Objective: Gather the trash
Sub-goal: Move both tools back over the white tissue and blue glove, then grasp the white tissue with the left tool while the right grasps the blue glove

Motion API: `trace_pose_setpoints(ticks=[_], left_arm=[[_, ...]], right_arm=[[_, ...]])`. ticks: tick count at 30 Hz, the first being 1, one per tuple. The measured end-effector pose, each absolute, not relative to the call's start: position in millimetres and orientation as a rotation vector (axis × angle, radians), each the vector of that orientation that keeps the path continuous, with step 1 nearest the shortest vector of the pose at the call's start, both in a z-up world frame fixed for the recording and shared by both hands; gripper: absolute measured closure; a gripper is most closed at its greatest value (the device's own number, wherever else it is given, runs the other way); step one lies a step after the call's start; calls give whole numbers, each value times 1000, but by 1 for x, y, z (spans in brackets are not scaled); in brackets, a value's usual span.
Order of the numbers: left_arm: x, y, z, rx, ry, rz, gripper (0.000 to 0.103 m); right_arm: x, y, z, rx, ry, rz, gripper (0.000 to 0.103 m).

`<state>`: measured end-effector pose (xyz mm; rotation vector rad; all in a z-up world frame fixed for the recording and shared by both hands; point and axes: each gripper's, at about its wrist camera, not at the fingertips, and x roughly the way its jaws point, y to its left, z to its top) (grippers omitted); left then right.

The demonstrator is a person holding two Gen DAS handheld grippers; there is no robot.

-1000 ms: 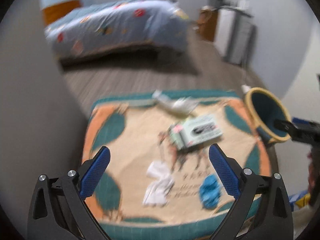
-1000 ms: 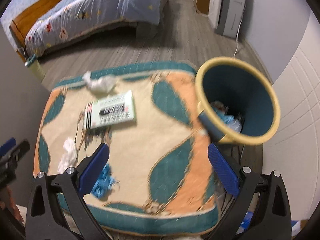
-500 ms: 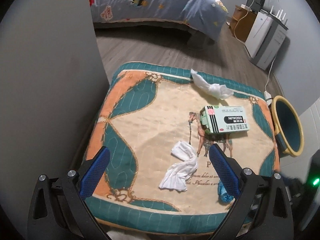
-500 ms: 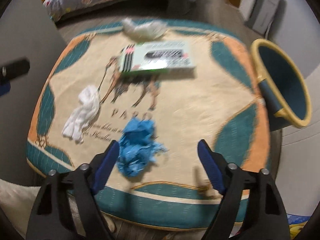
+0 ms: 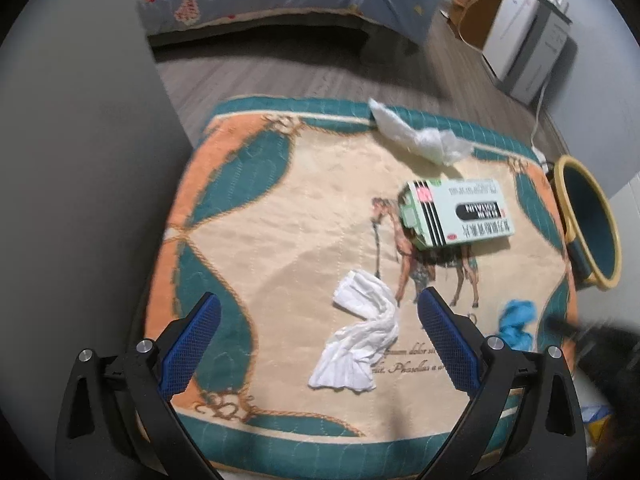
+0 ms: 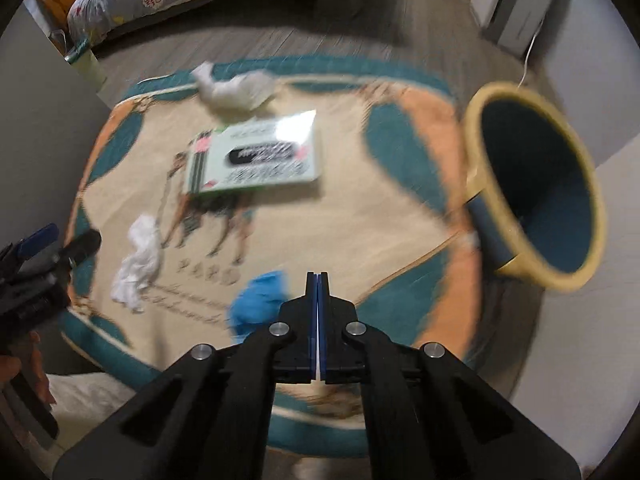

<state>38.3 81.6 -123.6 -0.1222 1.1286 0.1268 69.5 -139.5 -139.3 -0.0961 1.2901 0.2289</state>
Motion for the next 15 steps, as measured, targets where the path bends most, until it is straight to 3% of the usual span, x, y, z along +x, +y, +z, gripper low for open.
trace_pose_setpoints(ticks=[5,7,9,11,15], left_arm=[[44,57,-150,-64,1183,54,8],[46,48,-161,-37,1216,13,26],[47,41,-176,-3,1272,-18,43],[48,38,-188,2,1318,-38,53],[49,37,-196,35,1337,-21,71]], right_arm=[[72,-155,-148,-2,1289,223,103],[70,-153,-161,66,1332,234,101],[65,-143,-166,50,1340,247,89],[59,-134,-167,13,1339,270,61],[45,-117,-158,-7,1329,295,57]])
